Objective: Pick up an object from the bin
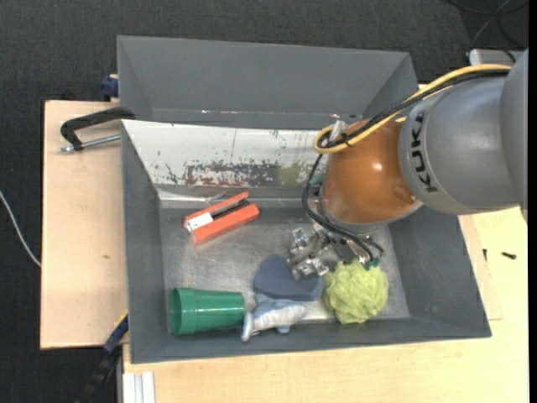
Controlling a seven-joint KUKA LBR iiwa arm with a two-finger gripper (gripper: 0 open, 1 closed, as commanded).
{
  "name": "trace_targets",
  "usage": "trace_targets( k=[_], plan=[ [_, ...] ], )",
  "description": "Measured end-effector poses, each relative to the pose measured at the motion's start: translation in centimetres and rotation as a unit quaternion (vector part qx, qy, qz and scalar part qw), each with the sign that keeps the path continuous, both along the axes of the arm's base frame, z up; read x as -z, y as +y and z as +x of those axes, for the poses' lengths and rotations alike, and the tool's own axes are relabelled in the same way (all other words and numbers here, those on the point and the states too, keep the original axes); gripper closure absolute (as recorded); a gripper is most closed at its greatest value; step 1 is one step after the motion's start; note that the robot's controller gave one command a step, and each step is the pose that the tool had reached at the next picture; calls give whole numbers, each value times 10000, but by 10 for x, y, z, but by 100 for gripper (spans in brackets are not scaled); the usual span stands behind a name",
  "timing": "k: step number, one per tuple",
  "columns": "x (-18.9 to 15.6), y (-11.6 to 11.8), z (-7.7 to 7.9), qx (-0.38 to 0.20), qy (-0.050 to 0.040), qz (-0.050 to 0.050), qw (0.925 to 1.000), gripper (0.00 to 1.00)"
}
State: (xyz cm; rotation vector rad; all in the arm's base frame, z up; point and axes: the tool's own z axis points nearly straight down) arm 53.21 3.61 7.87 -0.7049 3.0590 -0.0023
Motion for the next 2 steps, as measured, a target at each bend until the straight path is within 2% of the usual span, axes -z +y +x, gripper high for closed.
trace_targets(
  k=[1, 2],
  plan=[
    [0, 0, 0, 0, 0, 0, 10000, 100],
    [-125, -14, 9, 212, -12, 13, 9998, 100]
  ],
)
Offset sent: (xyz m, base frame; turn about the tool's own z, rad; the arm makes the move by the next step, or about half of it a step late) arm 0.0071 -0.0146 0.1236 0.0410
